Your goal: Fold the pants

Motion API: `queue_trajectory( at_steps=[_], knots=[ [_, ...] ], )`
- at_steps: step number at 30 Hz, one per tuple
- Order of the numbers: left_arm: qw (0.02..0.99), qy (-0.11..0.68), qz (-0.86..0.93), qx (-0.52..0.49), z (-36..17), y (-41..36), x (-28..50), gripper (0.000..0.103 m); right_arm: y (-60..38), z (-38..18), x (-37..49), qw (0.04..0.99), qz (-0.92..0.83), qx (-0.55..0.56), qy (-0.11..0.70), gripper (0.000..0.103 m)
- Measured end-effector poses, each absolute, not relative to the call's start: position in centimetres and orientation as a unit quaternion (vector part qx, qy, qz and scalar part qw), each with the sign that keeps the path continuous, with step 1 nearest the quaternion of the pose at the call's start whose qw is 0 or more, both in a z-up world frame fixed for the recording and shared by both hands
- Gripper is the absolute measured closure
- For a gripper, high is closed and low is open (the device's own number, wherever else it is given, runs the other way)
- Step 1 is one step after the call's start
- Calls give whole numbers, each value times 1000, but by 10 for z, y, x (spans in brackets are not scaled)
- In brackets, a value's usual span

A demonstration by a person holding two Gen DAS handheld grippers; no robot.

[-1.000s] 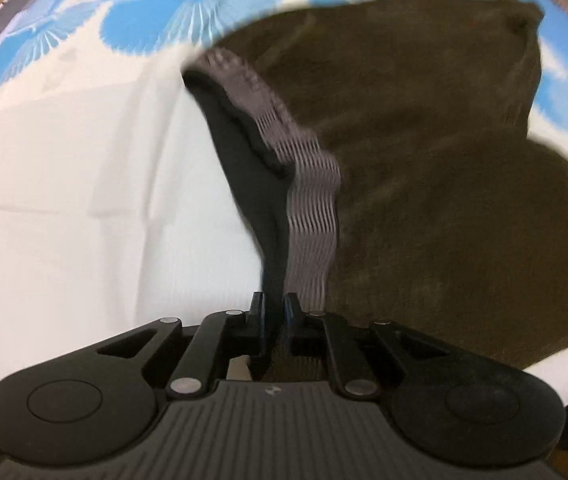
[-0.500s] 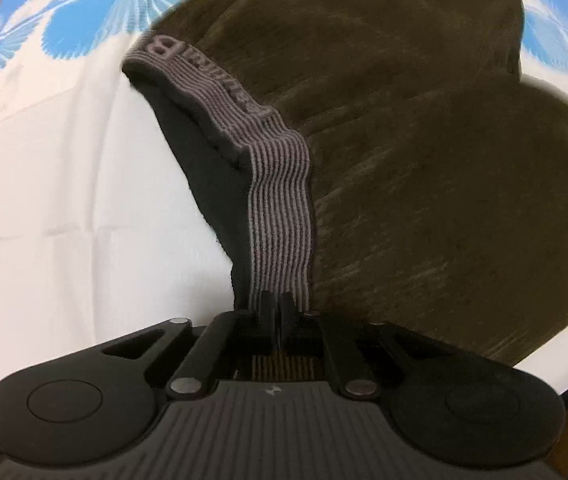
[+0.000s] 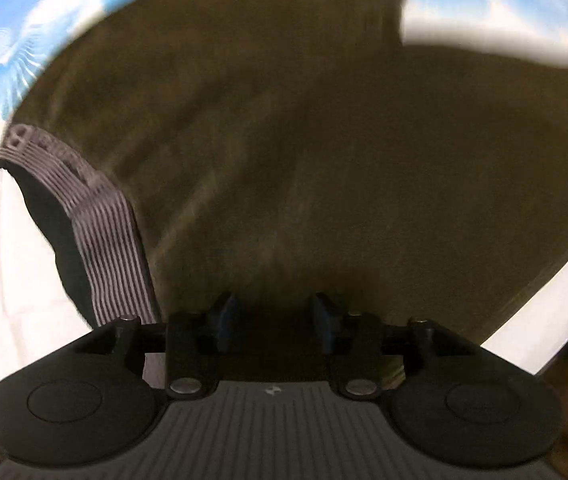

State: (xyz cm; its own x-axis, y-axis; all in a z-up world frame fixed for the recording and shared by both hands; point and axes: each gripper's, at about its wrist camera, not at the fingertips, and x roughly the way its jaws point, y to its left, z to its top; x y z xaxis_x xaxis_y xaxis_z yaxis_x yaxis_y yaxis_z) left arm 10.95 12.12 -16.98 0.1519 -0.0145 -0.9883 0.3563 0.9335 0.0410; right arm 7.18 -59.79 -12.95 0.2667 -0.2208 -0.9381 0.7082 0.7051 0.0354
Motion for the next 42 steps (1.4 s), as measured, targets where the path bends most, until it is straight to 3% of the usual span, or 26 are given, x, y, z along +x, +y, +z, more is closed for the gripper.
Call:
queue_trajectory(
  at_steps=[7,9,11,12,14,15,21,27,33,37,40,41,42],
  knots=[
    [831,531,-131,106,-113,90,126,59,-574,-97,94,818,-267,232,454,74],
    [849,501,-138,96,-98,74,128,86,-558,-88,107,838,-248,213,436,74],
    [862,479,-142,91,-94,60,138,102,-539,-79,124,853,-229,204,422,74],
    [866,470,-145,89,-92,53,140,103,-529,-75,132,861,-215,210,411,75],
    [875,452,-151,87,-89,37,147,103,-509,-63,145,874,-186,230,386,98],
    [882,438,-152,87,-84,27,149,103,-496,-58,153,879,-170,239,375,98],
    [920,347,-147,106,-64,-20,150,102,-411,-15,195,908,-102,285,290,97],
    [923,329,-151,128,-52,-82,206,102,-396,11,227,901,-99,327,267,96],
    [924,314,-178,123,-62,-176,305,101,-437,-11,240,851,-154,396,309,96],
    [918,309,-188,160,-95,-238,369,101,-458,-22,241,835,-184,415,313,94],
    [918,306,-159,194,-126,-271,415,98,-465,-27,244,831,-197,421,306,94],
    [920,308,-142,198,-133,-274,428,93,-464,-29,247,832,-201,417,306,94],
    [920,314,-126,198,-140,-279,442,81,-464,-31,249,830,-201,418,309,94]
  ],
)
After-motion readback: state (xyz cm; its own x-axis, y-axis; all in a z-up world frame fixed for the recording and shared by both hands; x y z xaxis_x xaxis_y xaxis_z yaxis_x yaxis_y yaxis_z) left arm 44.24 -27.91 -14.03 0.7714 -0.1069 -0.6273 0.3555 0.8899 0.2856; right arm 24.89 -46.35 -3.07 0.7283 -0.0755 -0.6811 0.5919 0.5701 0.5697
